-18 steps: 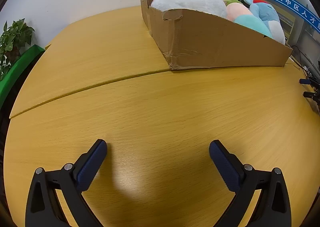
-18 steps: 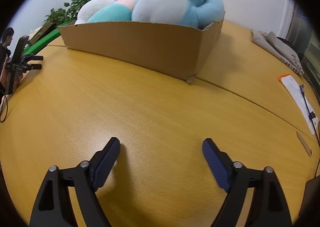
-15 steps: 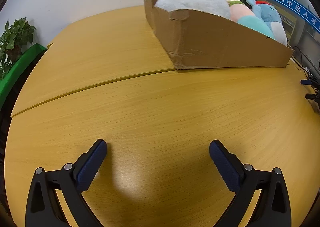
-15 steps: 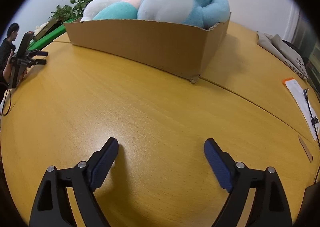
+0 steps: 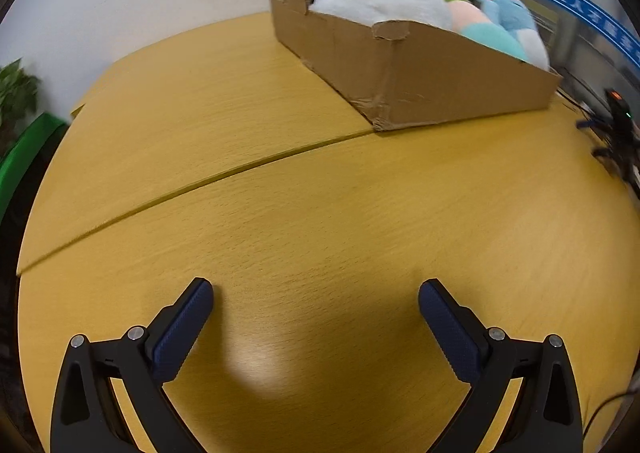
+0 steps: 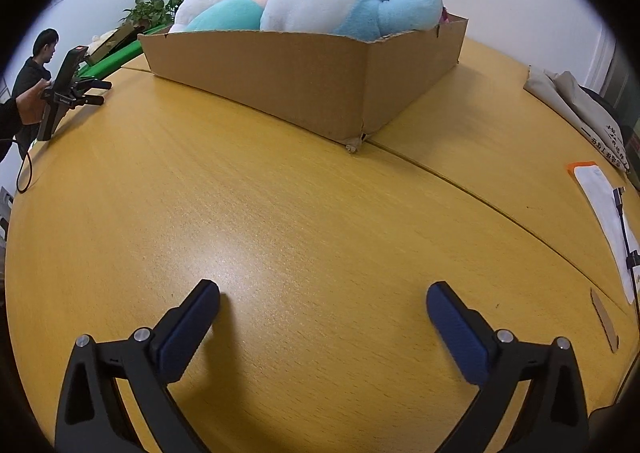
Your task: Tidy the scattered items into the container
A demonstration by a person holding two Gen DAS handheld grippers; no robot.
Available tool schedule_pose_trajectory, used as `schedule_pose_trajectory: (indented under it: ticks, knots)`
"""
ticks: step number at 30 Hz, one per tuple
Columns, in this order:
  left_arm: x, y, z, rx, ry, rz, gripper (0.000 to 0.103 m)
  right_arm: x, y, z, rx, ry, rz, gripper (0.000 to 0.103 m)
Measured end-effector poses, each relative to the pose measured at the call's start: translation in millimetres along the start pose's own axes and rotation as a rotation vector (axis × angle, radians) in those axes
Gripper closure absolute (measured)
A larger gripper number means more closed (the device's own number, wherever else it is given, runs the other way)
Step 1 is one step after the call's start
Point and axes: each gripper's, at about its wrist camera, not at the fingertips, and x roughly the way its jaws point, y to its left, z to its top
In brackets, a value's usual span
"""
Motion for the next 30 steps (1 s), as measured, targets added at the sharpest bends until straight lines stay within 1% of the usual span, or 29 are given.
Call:
schedule_pose_trajectory:
  ticks: [3,4,7,9,30]
  knots:
    - [-3,6,-2,-0.004,-0.001,0.004,0.0,0,-2,-3,-0.021,-0.004,0.011,0.0]
    - [-6,0,-3,-0.003,-0.001,0.008,0.0,0,-3,-3,-0.022,-0.005,0.012,0.0]
    - [-6,-2,0,-0.008,0.002,0.012,0.0,1,-6,-2,-0.026,-0.007,0.016,0.0]
    - [3,-1,6,-0.007,0.006,0.015,0.0,1,-6,-1,-0.03,-0.007,0.017,0.0]
    - [5,3,8,0.008,0.011,0.013,0.0,0,-7,-2,-0.033,-0.006,0.019,0.0]
